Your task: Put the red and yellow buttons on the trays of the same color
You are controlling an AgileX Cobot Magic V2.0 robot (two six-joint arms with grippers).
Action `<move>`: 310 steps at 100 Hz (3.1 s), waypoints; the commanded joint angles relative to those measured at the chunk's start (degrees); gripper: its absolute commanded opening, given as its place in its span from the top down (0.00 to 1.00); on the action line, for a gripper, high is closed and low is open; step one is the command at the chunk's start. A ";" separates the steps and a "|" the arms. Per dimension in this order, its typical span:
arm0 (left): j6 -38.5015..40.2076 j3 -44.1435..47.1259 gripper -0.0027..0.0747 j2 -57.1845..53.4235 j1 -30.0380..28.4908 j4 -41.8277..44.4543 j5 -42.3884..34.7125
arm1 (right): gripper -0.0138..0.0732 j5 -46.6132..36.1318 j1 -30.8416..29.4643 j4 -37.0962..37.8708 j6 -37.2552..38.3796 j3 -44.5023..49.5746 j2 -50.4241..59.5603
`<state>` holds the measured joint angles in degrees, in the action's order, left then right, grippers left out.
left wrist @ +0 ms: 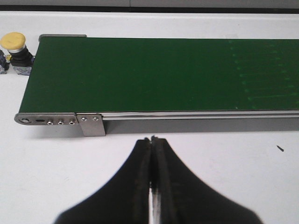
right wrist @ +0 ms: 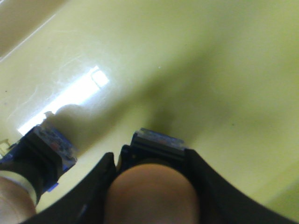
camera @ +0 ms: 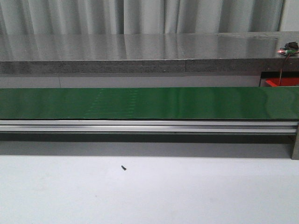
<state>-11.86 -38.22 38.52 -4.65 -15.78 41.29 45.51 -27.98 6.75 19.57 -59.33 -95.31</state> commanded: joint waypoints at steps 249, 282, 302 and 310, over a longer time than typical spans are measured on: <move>0.37 -1.42 0.99 -0.13 0.42 -1.11 -3.35 | 0.92 -16.79 25.49 -6.75 -19.15 17.37 44.49; 0.37 -1.42 0.99 -0.13 0.42 -1.11 -3.35 | 0.92 -20.11 25.49 -7.36 -17.56 28.19 57.17; 0.37 -1.42 0.99 -0.13 0.42 -1.11 -3.35 | 0.92 -20.11 25.38 -7.36 -17.50 32.50 62.74; 0.37 -1.42 0.99 -0.13 0.42 -1.11 -3.35 | 0.92 -19.57 25.38 -7.36 -17.50 32.91 63.41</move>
<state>-11.86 -38.22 38.52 -4.65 -15.78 41.29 29.69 -2.51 -0.53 1.96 -25.47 -32.69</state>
